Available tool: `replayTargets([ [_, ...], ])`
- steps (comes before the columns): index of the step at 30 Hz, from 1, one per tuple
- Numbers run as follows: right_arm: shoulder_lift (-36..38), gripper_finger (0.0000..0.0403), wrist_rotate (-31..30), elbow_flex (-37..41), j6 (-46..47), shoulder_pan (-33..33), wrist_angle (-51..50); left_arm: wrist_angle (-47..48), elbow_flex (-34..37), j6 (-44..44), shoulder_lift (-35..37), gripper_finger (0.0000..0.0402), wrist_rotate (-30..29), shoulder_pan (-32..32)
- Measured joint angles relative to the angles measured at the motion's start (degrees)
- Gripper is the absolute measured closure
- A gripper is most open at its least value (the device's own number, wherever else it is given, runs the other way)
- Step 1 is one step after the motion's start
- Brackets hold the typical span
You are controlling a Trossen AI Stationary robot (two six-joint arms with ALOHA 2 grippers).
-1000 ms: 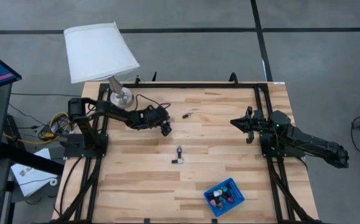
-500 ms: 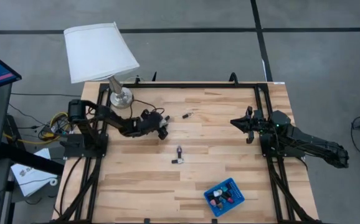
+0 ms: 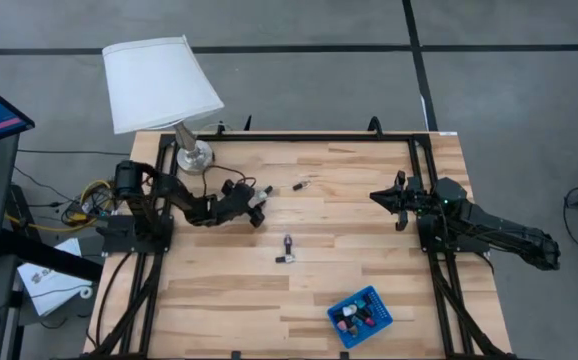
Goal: Pick & Place Nail Polish
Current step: Put the gray nail polish into the blue bin
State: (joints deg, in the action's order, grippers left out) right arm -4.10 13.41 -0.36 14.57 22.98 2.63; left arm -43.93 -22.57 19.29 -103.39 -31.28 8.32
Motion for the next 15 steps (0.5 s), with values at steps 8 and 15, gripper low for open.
replayTargets([
  [8,-0.02,0.0381,0.0,0.0,0.0,-0.02,0.0,-14.03,-0.18,0.55,-9.64,0.0155,-2.31,-0.61],
  [15,0.0,0.0381,0.0,0.0,0.01,-0.02,0.0,-16.74,-0.26,2.11,-13.2,0.0168,-5.34,-1.9],
])
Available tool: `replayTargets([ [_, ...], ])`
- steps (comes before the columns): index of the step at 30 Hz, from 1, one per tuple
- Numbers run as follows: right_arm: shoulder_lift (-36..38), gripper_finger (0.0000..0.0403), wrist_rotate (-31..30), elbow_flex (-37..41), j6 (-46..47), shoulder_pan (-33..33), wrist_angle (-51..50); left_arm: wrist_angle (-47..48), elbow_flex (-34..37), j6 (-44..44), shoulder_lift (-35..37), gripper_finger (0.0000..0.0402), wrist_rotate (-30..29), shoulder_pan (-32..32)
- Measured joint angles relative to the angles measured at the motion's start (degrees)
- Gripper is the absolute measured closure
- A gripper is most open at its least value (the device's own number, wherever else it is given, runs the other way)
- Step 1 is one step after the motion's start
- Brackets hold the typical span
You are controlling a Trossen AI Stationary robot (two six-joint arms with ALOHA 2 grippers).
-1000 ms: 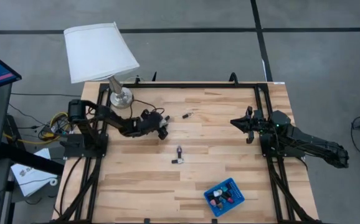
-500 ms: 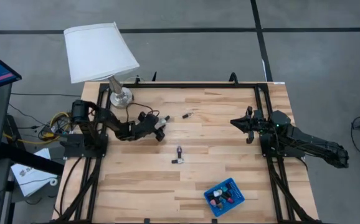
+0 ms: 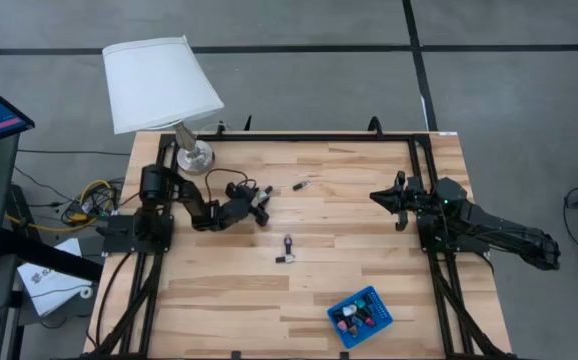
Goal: Pick & Place Nail Polish
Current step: Put the gray nail polish into the blue bin
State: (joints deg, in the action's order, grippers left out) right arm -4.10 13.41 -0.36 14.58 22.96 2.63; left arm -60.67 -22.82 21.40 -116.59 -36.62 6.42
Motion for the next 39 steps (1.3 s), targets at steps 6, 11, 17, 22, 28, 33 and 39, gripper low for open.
replayTargets([
  [6,0.0,0.0381,0.0,0.0,-0.01,0.02,0.0,-1.2,-0.18,1.84,-2.15,0.0203,-4.03,-1.55],
  [11,0.0,0.0381,0.0,0.0,-0.01,0.0,0.02,-1.17,-0.14,2.04,-2.17,0.0234,-4.17,-2.23],
  [17,0.0,0.0381,0.0,-0.02,0.01,0.02,0.02,-0.92,-0.09,3.02,-2.17,0.0273,-4.77,-2.23],
  [22,0.0,0.0381,0.01,-0.01,-0.01,0.02,0.01,-0.89,-0.07,3.19,-2.17,0.029,-4.98,-2.27],
  [28,0.0,0.0381,0.0,0.0,0.0,0.01,0.0,0.76,0.13,3.2,0.78,0.029,-3.63,-2.19],
  [33,-0.01,0.0381,0.01,-0.01,0.0,0.01,0.01,3.42,0.37,3.31,7.85,0.029,1.78,-2.38],
  [39,-0.02,0.0381,0.0,0.0,0.0,0.0,0.02,2.54,0.28,3.16,19.84,0.029,15.37,-2.45],
])
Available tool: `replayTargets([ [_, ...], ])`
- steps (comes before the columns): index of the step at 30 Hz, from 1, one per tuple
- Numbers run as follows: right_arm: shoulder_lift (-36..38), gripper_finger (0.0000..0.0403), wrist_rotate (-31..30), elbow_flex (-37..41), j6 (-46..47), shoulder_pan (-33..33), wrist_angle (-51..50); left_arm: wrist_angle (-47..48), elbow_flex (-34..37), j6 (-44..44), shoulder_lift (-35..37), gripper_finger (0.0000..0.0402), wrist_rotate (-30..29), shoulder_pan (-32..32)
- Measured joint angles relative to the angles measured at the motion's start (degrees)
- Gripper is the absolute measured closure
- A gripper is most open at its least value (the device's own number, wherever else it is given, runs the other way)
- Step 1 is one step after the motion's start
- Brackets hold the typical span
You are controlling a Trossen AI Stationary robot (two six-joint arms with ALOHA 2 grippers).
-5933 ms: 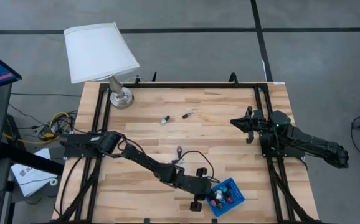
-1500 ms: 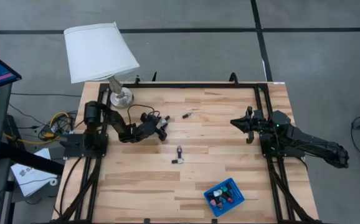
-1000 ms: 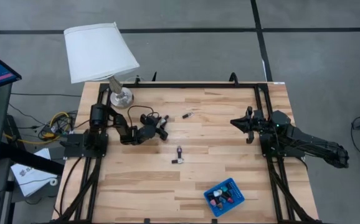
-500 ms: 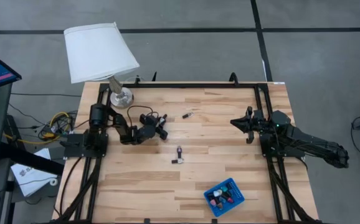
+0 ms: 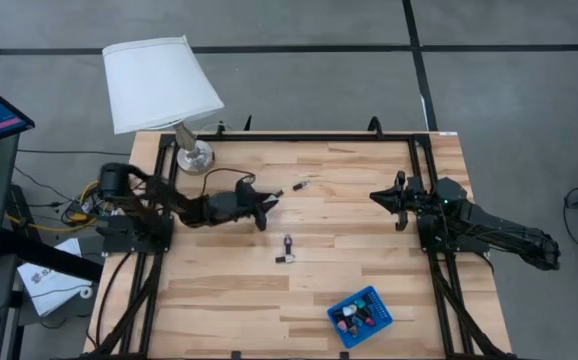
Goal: Pick & Place Nail Polish
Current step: Put the gray nail polish into the blue bin
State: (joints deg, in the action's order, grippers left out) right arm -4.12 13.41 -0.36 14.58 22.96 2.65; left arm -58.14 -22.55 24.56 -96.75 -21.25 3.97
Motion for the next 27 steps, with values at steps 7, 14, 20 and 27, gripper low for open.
replayTargets([
  [7,0.0,0.0381,0.02,-0.02,0.0,0.02,-0.01,-0.36,-0.07,-2.88,18.72,0.029,15.69,-3.81],
  [14,0.0,0.0381,0.02,-0.02,0.0,0.0,0.0,4.35,-3.6,-29.22,34.52,0.029,4.51,-13.85],
  [20,0.0,0.0381,0.01,-0.01,-0.01,0.01,0.01,13.33,-11.65,-51.79,38.63,0.029,-13.39,-19.31],
  [27,0.0,0.0381,0.02,-0.02,0.0,0.01,0.01,13.4,-20.13,-79.33,35.93,0.029,-30.45,-20.61],
])
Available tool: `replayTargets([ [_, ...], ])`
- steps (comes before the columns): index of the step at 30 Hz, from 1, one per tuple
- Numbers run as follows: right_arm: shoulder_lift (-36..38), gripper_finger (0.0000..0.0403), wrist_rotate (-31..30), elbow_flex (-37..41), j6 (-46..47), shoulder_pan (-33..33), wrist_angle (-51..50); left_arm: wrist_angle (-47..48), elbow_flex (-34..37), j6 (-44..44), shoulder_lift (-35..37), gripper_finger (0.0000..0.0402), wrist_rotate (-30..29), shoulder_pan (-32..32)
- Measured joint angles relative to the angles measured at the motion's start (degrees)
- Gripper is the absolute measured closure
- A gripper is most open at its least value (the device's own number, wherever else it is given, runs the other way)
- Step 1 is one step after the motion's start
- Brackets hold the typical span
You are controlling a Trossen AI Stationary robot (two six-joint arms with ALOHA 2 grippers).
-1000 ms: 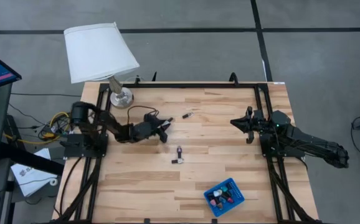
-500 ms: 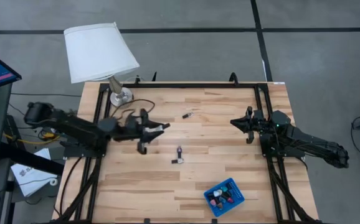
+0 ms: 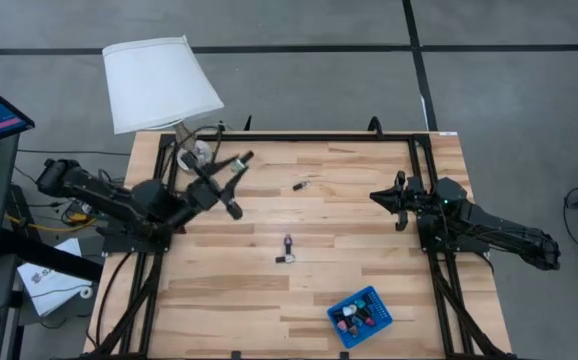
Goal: Pick & Place Nail Polish
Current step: Put the gray nail polish into the blue bin
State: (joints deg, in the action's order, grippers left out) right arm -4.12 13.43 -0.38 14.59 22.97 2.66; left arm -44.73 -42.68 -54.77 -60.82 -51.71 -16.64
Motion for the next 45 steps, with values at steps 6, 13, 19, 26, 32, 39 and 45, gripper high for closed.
replayTargets([
  [6,0.0,0.0381,0.0,0.02,0.0,-0.01,0.0,-0.22,-5.92,-12.58,-1.82,0.029,-2.12,0.17],
  [13,0.0,0.0381,0.0,0.0,-0.01,-0.01,-0.01,-0.57,-13.0,-25.3,-4.58,0.029,-0.71,0.11],
  [19,0.0,0.0381,0.0,0.01,-0.01,0.0,-0.01,-0.73,-17.21,-30.49,-6.54,0.029,2.46,-0.21],
  [26,0.0,0.0381,0.0,0.02,0.0,0.01,0.0,-0.65,-20.85,-34.01,-7.65,0.029,8.22,-1.04],
  [32,0.0,0.0381,-0.01,0.02,-0.02,-0.01,0.0,-0.63,-23.57,-35.49,-7.64,0.029,14.1,-2.46],
  [39,0.0,0.0381,0.0,0.01,0.0,0.01,0.0,-0.58,-25.32,-34.12,-7.57,0.029,16.98,-4.66],
  [45,0.0,0.0381,0.0,0.0,-0.02,0.01,0.0,-0.7,-27.63,-20.26,-5.72,0.029,25.97,-8.94],
])
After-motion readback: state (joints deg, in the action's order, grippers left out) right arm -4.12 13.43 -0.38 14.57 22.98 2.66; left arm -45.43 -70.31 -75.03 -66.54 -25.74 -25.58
